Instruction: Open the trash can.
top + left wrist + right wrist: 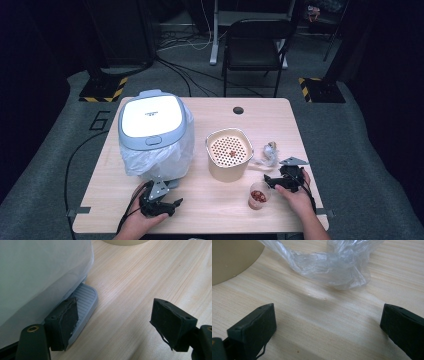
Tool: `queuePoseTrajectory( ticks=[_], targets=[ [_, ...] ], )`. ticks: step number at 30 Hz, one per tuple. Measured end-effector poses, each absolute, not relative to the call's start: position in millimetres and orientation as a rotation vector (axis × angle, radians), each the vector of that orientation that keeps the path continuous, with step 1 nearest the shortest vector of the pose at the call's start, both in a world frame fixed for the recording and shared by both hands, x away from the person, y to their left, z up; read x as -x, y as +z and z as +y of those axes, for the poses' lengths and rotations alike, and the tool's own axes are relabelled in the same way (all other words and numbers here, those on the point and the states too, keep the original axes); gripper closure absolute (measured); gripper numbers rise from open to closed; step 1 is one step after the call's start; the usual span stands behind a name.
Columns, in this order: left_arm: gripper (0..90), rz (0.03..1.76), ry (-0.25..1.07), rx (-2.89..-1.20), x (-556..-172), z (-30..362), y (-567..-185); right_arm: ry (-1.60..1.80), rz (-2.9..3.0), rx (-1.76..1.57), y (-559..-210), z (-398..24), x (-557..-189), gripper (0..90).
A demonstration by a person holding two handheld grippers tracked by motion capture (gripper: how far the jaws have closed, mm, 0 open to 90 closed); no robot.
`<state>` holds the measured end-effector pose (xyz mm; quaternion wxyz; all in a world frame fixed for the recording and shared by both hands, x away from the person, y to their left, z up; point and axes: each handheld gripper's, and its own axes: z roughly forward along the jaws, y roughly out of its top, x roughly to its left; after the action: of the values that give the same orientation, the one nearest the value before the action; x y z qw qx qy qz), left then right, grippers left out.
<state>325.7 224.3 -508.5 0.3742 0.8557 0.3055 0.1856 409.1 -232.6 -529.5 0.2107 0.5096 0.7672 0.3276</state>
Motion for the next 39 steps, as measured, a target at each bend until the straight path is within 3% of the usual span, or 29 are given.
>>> queuePoseTrajectory(
  ticks=[19, 33, 39],
  targets=[
    [22.8, 0.789, 0.465, -2.183, -328, 225, -520, 0.914, 2.137, -1.405, -530, -233, -409, 0.0],
    [22.6, 0.746, 0.562, -2.192, -325, 221, -529, 0.912, 2.138, -1.405, -529, -233, -409, 0.0],
    [22.6, 0.735, 0.545, -2.188, -326, 222, -529, 0.91, 2.14, -1.399, -529, -234, -409, 0.4]
  ],
)
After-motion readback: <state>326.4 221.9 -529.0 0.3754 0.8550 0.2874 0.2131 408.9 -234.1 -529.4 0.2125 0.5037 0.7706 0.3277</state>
